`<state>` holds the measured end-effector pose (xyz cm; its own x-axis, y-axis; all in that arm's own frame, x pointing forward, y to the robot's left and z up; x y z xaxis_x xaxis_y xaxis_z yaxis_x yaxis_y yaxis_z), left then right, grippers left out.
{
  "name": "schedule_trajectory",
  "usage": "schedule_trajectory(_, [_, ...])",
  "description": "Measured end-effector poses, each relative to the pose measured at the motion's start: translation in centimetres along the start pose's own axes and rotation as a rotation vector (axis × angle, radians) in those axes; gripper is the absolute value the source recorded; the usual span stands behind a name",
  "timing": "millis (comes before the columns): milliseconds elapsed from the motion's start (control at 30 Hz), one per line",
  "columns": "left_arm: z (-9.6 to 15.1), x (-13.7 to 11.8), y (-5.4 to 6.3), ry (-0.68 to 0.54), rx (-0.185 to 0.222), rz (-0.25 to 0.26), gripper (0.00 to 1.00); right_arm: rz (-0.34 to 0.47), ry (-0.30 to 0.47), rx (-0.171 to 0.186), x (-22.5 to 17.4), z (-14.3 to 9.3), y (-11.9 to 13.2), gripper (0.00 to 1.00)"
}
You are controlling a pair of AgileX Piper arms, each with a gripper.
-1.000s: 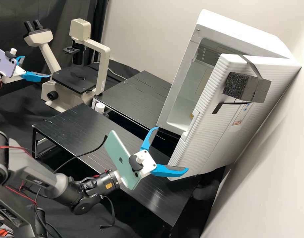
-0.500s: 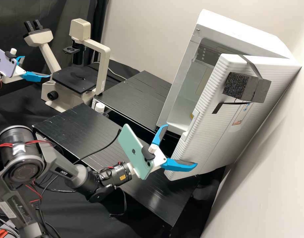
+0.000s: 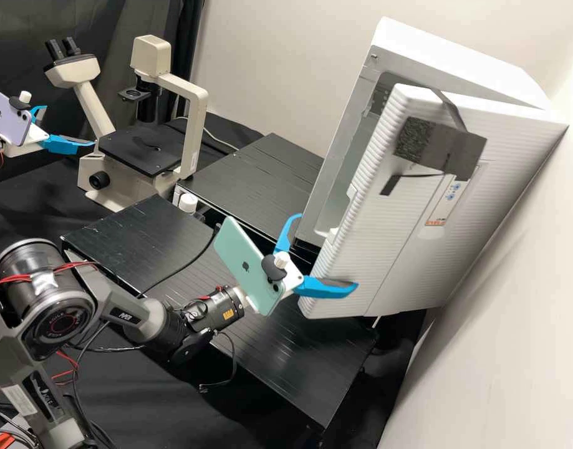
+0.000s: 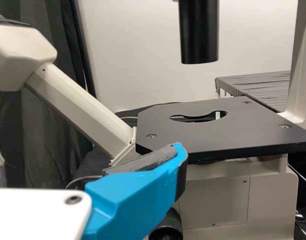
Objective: Close the incubator door.
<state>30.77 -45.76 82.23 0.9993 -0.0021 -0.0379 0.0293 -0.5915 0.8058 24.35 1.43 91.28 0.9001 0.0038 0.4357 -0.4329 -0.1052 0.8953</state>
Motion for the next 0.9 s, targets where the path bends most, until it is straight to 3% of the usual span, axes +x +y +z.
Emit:
schedule_trajectory(167, [0.0, 0.0, 0.0, 0.0, 0.0, 0.0, 1.0, -0.057, 0.065, 0.013, 1.1, -1.6, -1.5, 1.0])
schedule_trajectory(300, [0.0, 0.0, 0.0, 0.0, 0.0, 0.0, 1.0, -0.092, 0.104, -0.013, 2.0, -2.6, -3.0, 1.0])
schedule_trajectory(567, [0.0, 0.0, 0.0, 0.0, 0.0, 0.0, 1.0, -0.128, 0.136, -0.069, 3.9, -3.3, -5.1, 1.0])
schedule_trajectory(900, [0.0, 0.0, 0.0, 0.0, 0.0, 0.0, 1.0, -0.147, 0.121, -0.091, 6.7, -3.2, -6.9, 1.0])
